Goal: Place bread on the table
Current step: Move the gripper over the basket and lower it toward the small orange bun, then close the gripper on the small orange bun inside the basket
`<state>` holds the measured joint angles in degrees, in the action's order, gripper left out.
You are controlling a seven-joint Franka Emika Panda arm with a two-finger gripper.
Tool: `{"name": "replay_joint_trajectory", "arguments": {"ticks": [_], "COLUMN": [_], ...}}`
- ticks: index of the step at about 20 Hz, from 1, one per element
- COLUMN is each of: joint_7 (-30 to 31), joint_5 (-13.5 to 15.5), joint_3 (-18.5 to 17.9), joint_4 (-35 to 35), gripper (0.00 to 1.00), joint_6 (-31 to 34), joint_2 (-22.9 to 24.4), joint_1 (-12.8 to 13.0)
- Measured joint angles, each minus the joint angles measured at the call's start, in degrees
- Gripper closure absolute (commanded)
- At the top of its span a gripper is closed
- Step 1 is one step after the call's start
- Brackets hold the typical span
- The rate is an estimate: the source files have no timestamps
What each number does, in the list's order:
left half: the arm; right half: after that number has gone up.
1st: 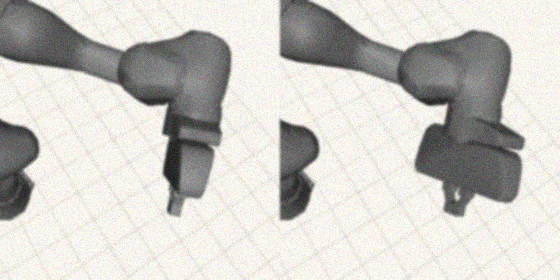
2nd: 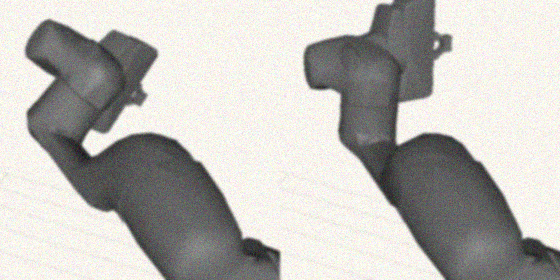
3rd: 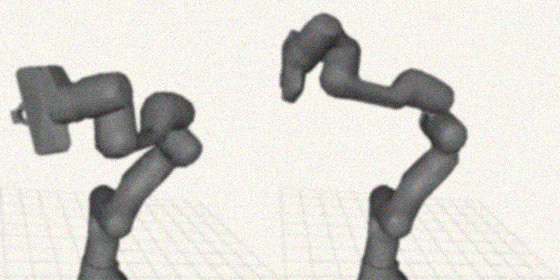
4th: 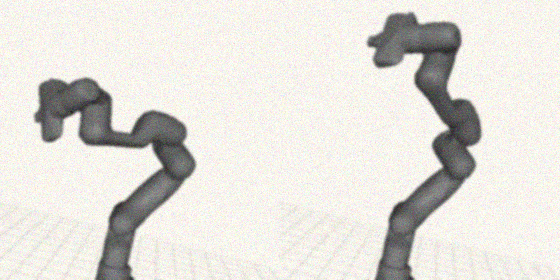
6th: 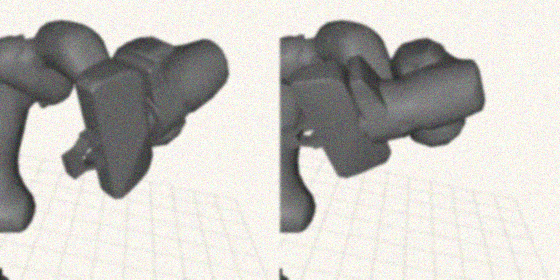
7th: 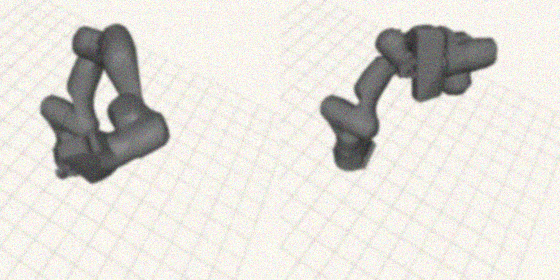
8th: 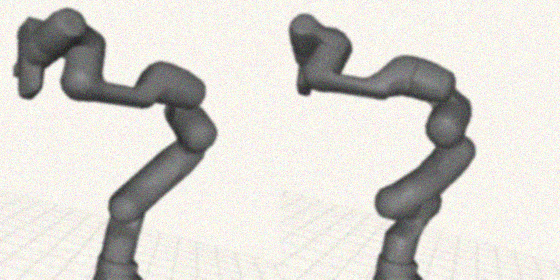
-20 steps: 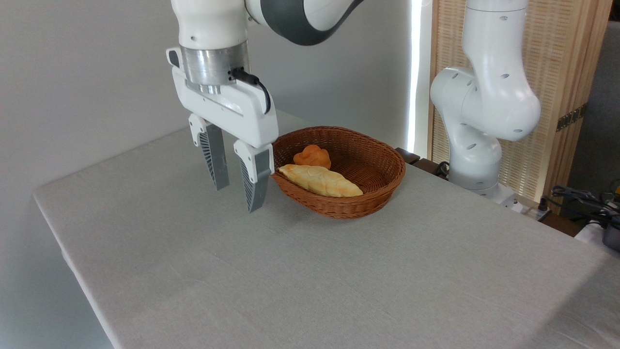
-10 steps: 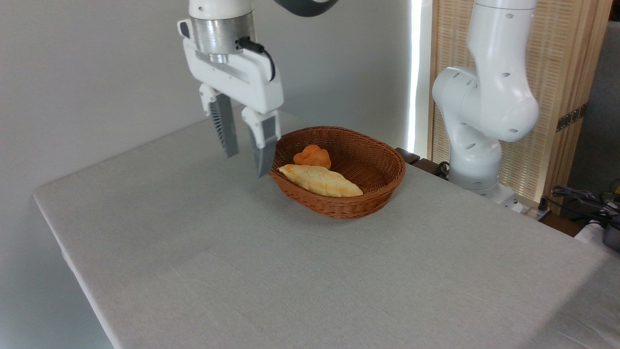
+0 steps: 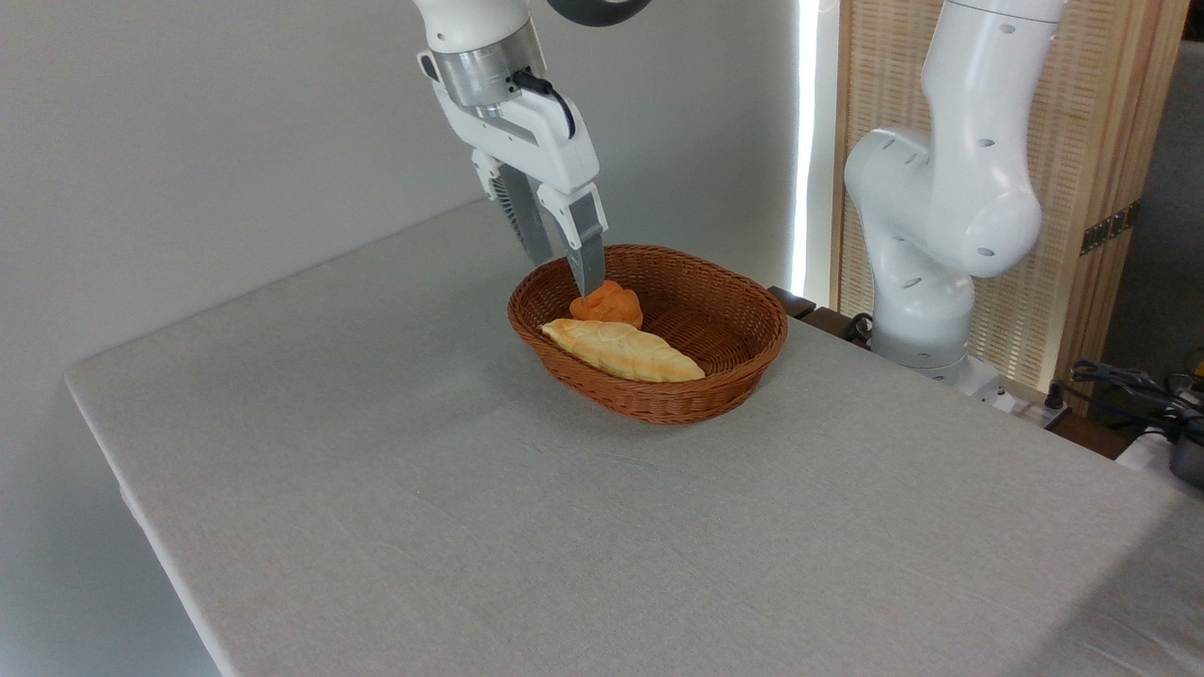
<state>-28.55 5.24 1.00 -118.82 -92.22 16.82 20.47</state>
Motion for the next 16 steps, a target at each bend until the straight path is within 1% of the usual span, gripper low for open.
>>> {"name": "replay_joint_trajectory", "arguments": {"ticks": [3,5,10,12,16], "joint_7": [0.1,0.3,0.3,0.3,0.3], "joint_5": [0.0,0.0,0.1,0.9,1.5], "joint_3": [4.6,6.8,10.3,11.5,12.1], "joint_4": [-2.3,-3.2,-6.5,-7.9,-10.6], "gripper": [0.0,0.0,0.0,0.0,0.0], "joint_6": [0.0,0.0,-0.1,-0.8,-2.4], "joint_2": [0.7,0.7,0.7,0.6,0.4], "joint_1": [0.1,0.2,0.2,0.2,0.2]}}
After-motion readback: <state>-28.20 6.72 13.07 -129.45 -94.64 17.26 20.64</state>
